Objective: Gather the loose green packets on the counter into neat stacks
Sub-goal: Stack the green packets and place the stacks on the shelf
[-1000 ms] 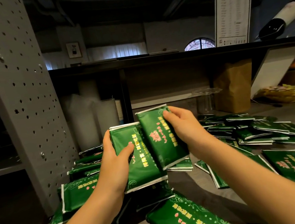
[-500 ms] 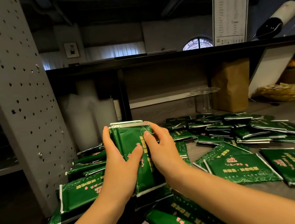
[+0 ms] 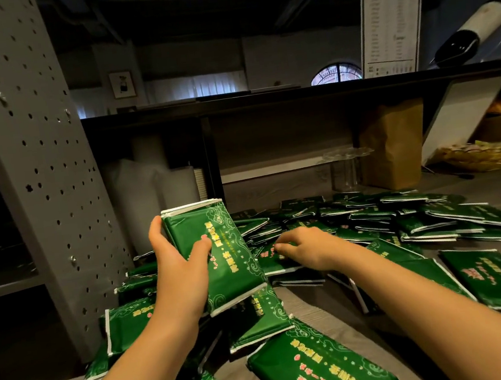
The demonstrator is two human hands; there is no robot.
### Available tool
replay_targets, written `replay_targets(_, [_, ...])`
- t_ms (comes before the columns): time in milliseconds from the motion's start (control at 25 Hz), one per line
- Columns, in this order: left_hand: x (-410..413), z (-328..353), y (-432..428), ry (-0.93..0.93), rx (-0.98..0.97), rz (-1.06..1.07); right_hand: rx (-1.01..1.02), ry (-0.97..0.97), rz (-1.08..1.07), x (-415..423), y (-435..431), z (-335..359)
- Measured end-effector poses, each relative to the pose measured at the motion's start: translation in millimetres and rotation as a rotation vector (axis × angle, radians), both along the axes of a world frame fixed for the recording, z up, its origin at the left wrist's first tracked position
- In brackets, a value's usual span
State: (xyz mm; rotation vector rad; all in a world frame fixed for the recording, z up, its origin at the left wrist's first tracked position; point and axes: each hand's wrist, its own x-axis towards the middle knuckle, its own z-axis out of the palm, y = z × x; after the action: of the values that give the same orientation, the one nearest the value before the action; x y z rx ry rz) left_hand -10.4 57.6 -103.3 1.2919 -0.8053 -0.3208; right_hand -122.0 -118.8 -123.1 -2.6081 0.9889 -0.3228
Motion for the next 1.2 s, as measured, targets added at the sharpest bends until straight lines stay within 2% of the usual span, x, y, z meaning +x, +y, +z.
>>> replay_targets(160, [-2.4,-0.3,0.2,0.004,0.007,-0.006,-0.026,0.036,-0.214,-1.3,-4.3,-8.2])
replay_targets(360, [-1.6,-1.8,-1.1,0.016,0.007,-0.017,0.083,-0.046,-0.247,-10.7,-7.6,-1.4])
replay_targets(440, [-0.6,-2.2,-1.5,0.033,0.008,-0.031,0.149,-0.184,-0.245,-16.1,-10.1,5.6])
replay_targets(520, [0.1,-2.7,-2.0,0.051,0.001,-0.052,0.276,-0.406,-0.219,-20.0,-10.4,13.2])
replay_targets(680, [1.9,-3.4,-2.9,0.066,-0.001,-0.080,0.678,-0.875,-0.062,-25.5,5.1,38.6])
replay_targets(800, [1.5,-3.1,-3.9,0.070,-0.001,-0.104,0.835,-1.009,0.097,-19.7,31.6,47.8])
replay_targets(880, [0.0,-3.4,-5.3,0.096,-0.015,-0.126,0.799,-0.998,0.164,-6.4,49.8,43.3])
replay_targets(1080, [-3.4,-5.7,-7.5,0.128,-0.082,-0.149,0.426,-0.908,0.175,20.6,92.7,20.9])
replay_targets(1200, [-4.3,-6.0,-6.0,0.039,-0.046,-0.136,0.393,-0.898,0.214,25.0,103.0,18.1])
